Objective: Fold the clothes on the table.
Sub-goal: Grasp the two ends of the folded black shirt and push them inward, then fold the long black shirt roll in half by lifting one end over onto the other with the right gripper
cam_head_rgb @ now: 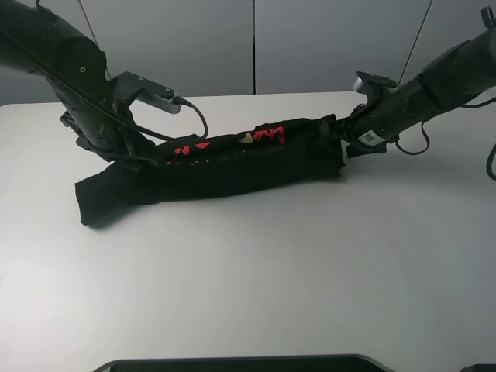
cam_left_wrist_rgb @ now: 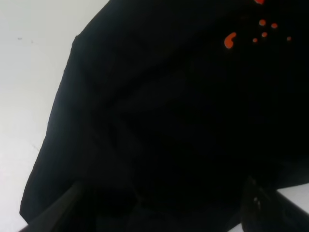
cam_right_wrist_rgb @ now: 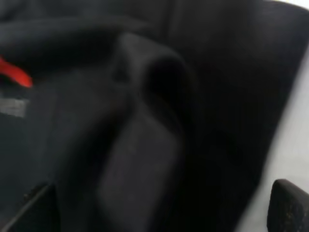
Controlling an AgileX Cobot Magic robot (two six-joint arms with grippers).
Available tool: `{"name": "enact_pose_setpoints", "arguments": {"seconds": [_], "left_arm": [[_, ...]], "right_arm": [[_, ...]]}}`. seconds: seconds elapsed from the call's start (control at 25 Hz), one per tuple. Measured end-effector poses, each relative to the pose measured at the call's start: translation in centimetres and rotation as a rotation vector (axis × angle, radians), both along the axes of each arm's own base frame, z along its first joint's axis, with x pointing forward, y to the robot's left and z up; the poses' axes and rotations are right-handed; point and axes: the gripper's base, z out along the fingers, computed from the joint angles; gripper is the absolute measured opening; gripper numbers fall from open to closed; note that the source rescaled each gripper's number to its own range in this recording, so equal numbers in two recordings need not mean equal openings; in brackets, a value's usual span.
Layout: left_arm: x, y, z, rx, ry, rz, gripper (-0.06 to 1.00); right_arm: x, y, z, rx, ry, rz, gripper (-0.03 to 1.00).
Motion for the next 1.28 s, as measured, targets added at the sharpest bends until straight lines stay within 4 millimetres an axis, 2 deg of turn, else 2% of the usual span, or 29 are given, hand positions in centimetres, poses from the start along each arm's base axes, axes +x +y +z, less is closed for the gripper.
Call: {"name": "enact_pose_setpoints", "arguments": {"seconds": [0.4, 0.48, 0.52, 0.56, 0.64, 0.72, 0.76, 1.04, 1.28], "left_arm": [[0.1, -0.1, 0.0, -0.011, -0.013, -0.004, 0.81], [0.1, -0.1, 0.0, -0.013, -0.016, -0.005, 0.81], [0.1, -0.1, 0.0, -0.013, -0.016, -0.005, 0.81], [0.1, -0.1, 0.0, -0.013, -0.016, -0.005, 0.81], [0.1, -0.1, 0.0, -0.013, -0.016, -0.005, 0.81], [0.1, -0.1, 0.0, -0.012, -0.017, -0.007, 0.81], [0.1, -0.1, 0.0, -0.012, -0.017, -0.007, 0.81], [0.2, -0.1, 0.0, -0.01, -0.017, -0.008, 0.81], [0.2, -0.1, 0.0, -0.005, -0.016, -0.024, 0.81]], "right_arm": [[0.0, 1.7, -0.7, 0.114, 0.073, 0.042, 0.93], [-0.1, 2.2, -0.9, 0.117, 0.076, 0.051, 0.89], [-0.2, 2.4, -0.9, 0.119, 0.076, 0.053, 0.84], [-0.2, 2.4, -1.0, 0.115, 0.077, 0.051, 0.74], [-0.2, 2.3, -1.4, 0.101, 0.083, 0.059, 0.48], [-0.4, 2.2, -1.8, 0.081, 0.094, 0.08, 0.14], [-0.4, 2.2, -1.8, 0.081, 0.095, 0.08, 0.11], [-0.8, 2.1, -1.9, 0.011, 0.139, 0.097, 0.11], [-1.1, 0.6, -0.8, -0.22, 0.188, 0.057, 0.11]]}}
